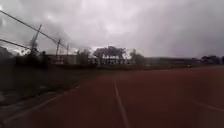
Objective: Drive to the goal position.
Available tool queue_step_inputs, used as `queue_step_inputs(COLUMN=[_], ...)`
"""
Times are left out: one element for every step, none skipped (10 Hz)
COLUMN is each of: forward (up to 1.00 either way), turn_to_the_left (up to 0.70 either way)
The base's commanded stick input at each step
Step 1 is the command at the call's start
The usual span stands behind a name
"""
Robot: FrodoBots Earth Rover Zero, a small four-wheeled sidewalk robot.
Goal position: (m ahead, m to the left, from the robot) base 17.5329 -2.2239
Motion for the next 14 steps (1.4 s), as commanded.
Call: queue_step_inputs(forward=[0.50, 0.50, 0.50, 0.50, 0.50, 0.50, 0.50, 0.50, 0.50, 0.50, 0.50, 0.50, 0.50, 0.50], turn_to_the_left=[0.00, 0.00, 0.00, 0.00, 0.00, 0.00, 0.00, 0.00, 0.00, 0.00, 0.00, 0.00, 0.00, 0.00])
